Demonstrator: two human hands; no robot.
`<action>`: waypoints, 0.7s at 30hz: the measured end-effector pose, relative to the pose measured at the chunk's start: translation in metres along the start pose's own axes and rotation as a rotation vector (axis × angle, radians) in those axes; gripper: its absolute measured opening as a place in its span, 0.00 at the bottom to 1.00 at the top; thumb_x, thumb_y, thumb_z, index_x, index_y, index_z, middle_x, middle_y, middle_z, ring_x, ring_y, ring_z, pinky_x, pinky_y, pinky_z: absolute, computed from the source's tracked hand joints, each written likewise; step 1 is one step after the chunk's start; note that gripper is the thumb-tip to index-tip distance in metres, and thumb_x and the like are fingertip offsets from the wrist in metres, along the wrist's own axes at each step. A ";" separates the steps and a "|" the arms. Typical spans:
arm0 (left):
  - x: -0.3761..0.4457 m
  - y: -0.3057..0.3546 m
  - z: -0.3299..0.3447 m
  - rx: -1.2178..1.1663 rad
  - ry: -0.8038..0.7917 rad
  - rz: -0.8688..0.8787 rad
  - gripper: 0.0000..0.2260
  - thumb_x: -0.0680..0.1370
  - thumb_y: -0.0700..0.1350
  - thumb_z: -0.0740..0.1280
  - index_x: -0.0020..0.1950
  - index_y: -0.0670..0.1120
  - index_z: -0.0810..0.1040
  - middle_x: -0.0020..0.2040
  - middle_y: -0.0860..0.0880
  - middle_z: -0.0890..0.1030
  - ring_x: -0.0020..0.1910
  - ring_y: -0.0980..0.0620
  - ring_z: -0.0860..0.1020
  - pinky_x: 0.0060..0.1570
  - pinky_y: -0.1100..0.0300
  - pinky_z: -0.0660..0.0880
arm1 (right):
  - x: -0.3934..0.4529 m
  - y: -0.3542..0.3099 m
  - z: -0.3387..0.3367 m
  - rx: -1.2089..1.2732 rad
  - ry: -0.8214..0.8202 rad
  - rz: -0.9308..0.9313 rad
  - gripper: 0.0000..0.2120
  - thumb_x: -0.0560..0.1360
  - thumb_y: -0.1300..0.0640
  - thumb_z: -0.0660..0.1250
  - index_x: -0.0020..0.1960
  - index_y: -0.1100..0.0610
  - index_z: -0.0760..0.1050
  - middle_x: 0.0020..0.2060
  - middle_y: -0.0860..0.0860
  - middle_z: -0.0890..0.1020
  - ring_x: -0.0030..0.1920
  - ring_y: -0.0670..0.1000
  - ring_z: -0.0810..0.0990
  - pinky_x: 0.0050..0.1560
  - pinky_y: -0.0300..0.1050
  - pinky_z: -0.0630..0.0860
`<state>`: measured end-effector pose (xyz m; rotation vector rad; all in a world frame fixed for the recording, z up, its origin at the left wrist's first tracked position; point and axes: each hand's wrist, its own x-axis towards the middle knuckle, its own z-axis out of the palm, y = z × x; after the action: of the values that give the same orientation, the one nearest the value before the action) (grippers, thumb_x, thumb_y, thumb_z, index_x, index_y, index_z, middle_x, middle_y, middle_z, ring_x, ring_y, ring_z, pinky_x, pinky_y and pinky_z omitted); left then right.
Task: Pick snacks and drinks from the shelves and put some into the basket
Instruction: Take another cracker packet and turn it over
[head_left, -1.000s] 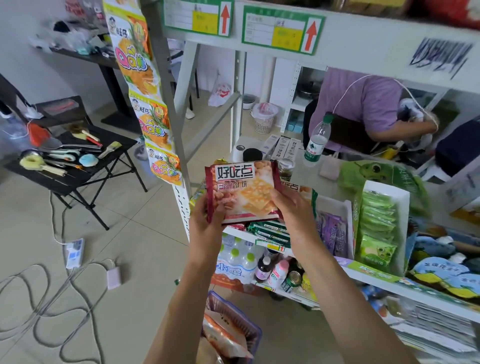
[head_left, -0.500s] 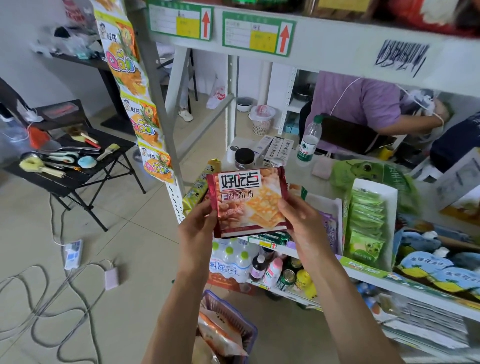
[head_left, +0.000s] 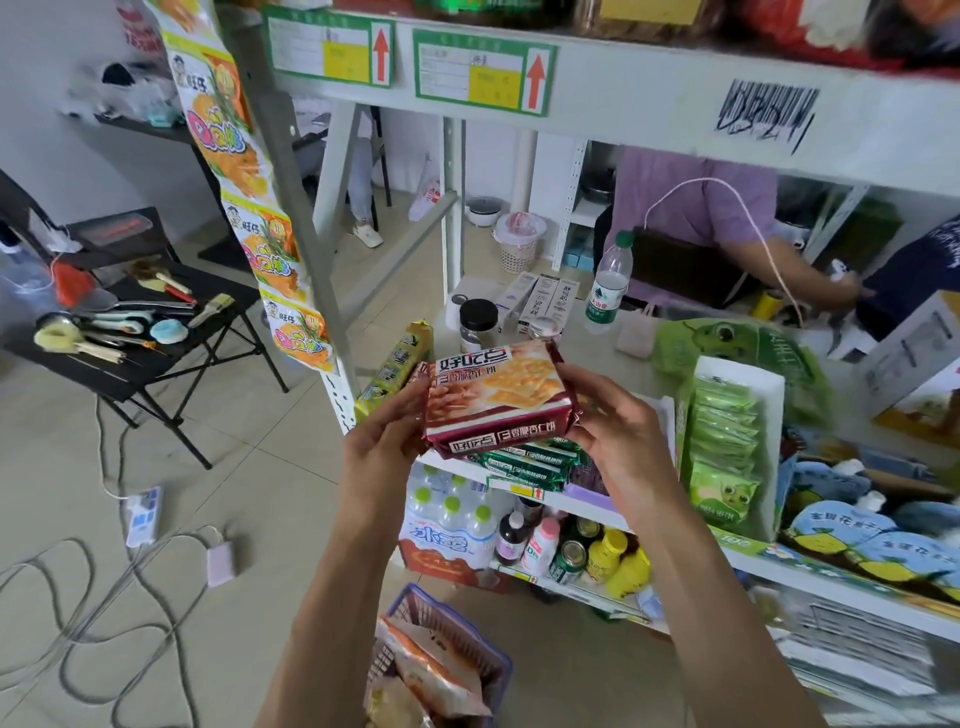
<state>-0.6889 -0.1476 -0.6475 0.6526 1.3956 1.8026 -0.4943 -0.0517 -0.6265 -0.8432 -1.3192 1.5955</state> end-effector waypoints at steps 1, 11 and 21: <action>0.001 0.001 0.000 -0.003 -0.004 -0.001 0.19 0.79 0.27 0.53 0.64 0.36 0.78 0.56 0.39 0.83 0.55 0.42 0.82 0.55 0.55 0.80 | 0.001 -0.001 0.000 -0.003 0.000 -0.002 0.17 0.78 0.73 0.60 0.58 0.59 0.80 0.55 0.59 0.83 0.54 0.54 0.83 0.48 0.42 0.81; 0.002 0.005 0.006 0.191 -0.032 0.156 0.07 0.77 0.38 0.69 0.54 0.39 0.81 0.49 0.41 0.84 0.48 0.43 0.82 0.49 0.57 0.79 | 0.009 0.001 -0.006 -0.060 0.092 -0.062 0.07 0.77 0.66 0.66 0.53 0.61 0.80 0.44 0.61 0.83 0.39 0.52 0.82 0.41 0.41 0.80; -0.001 0.000 0.014 0.175 0.070 0.151 0.07 0.76 0.46 0.72 0.44 0.42 0.81 0.41 0.44 0.81 0.40 0.47 0.76 0.46 0.47 0.73 | 0.009 0.004 -0.011 -0.161 0.227 -0.143 0.05 0.77 0.62 0.68 0.47 0.64 0.80 0.24 0.42 0.78 0.26 0.40 0.73 0.29 0.30 0.68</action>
<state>-0.6777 -0.1408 -0.6438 0.8112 1.6011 1.8483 -0.4886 -0.0390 -0.6322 -0.9743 -1.3242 1.2559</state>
